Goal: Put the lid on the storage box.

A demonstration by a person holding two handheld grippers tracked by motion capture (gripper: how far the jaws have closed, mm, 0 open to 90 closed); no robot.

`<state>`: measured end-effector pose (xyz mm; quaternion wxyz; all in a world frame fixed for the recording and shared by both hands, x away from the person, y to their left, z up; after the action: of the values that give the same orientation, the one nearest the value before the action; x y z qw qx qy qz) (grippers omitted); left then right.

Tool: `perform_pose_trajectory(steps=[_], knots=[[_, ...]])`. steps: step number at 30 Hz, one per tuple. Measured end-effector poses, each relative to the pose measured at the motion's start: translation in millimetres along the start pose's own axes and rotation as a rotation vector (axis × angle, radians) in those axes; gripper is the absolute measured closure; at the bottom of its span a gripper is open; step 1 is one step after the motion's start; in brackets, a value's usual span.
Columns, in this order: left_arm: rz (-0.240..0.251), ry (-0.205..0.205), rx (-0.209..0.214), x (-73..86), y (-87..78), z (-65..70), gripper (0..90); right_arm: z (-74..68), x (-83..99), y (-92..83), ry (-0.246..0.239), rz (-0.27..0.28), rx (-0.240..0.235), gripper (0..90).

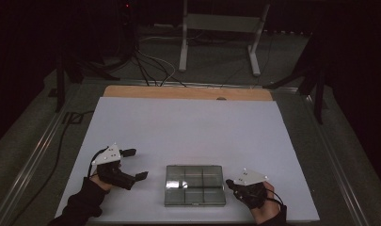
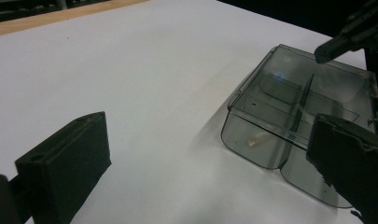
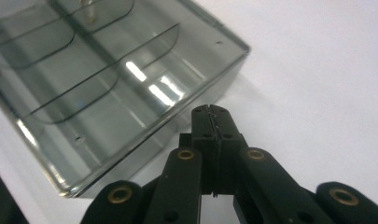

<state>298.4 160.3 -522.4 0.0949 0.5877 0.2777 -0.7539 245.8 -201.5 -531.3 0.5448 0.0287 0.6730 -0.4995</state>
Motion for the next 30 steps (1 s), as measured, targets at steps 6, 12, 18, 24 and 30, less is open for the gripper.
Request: perform_pose_trajectory(steps=[6, 12, 18, 24, 30], knots=[[0.008, -0.006, -0.003, -1.6, 0.5, -0.6, 0.8, 8.1, -5.3, -3.9, 0.056, 0.087, -0.063, 84.5], [0.008, -0.014, -0.002, -2.8, 2.7, -0.4, 0.8, 15.2, -6.7, -5.1, 0.102, 0.133, -0.080, 70.2], [0.008, -0.010, 0.004, -3.6, 3.0, 0.4, 0.8, 22.5, -13.9, -13.6, 0.166, 0.237, -0.122, 38.9], [0.014, -0.012, 0.006, -3.7, 1.2, -0.8, 0.8, 26.6, -15.3, -18.6, 0.191, 0.304, -0.164, 8.1], [0.014, -0.012, 0.007, -1.9, -1.5, -0.4, 0.8, 34.1, -7.7, -20.9, 0.206, 0.299, -0.190, 2.0]])
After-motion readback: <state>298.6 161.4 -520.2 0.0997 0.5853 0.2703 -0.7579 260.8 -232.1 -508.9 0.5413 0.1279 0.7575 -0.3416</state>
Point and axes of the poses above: each handheld gripper's, and its own axes: y roughly forward along the jaws, x roughly out of its underside, z roughly to its right, the point moved 6 cm from there along y, roughly forward along the jaws, and after that the axes turned 7 degrees about z, right-handed, at the moved point
